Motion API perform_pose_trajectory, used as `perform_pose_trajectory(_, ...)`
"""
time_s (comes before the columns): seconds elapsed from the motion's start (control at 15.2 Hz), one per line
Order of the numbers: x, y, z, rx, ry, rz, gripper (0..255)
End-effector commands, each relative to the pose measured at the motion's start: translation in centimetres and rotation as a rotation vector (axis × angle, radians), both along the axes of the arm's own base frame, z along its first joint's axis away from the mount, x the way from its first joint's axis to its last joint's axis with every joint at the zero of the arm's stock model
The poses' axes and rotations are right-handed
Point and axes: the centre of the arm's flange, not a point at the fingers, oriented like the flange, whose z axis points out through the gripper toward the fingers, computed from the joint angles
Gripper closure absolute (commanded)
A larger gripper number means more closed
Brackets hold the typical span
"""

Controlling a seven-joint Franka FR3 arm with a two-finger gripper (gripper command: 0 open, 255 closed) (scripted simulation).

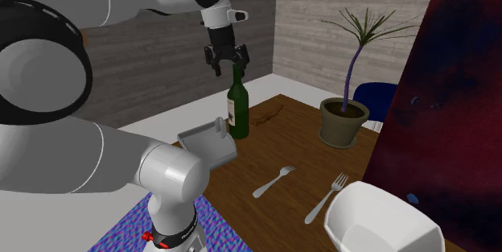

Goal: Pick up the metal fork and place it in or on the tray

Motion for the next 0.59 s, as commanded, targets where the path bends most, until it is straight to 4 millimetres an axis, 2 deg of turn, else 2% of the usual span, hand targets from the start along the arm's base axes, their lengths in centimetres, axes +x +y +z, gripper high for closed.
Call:
perform_pose_trajectory(0.0, 0.0, 0.0, 0.0, 0.000, 0.000, 0.000, 0)
perform_pose_trajectory(0.53, -0.8, -8.0, -7.3, 0.052, 0.064, -0.096, 0)
